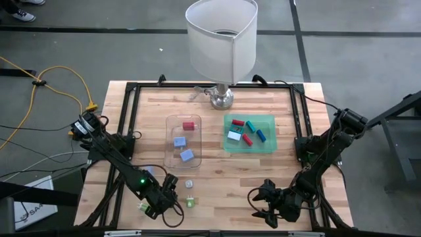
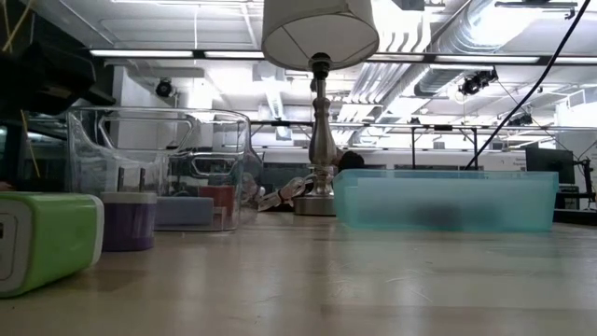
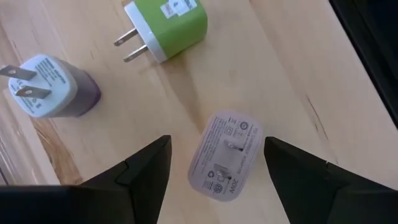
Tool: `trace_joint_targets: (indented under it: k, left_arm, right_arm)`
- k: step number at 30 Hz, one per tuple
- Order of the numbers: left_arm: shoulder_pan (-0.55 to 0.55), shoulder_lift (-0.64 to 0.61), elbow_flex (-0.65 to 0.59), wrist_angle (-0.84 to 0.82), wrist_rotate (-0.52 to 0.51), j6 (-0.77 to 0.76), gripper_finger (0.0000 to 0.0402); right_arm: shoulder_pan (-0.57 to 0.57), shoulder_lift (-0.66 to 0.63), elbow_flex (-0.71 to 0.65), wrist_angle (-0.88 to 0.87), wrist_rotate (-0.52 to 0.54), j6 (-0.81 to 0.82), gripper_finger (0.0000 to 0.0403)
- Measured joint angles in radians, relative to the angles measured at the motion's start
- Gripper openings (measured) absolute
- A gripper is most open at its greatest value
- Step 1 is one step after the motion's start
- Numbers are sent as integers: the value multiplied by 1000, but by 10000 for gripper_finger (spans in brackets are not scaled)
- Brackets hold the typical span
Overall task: Pick & Place Office items
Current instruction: Put the pink charger adapter into the transparent bin
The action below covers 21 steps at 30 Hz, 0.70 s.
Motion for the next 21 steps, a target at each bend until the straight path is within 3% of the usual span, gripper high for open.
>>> trace_joint_targets:
  k: [16,21]
  left_arm:
    - [0,20,0,1,1,0,149]
    - [0,20,0,1,1,0,135]
  right_arm:
    - [0,0,0,0,0,0,298]
    - [0,0,0,0,0,0,298]
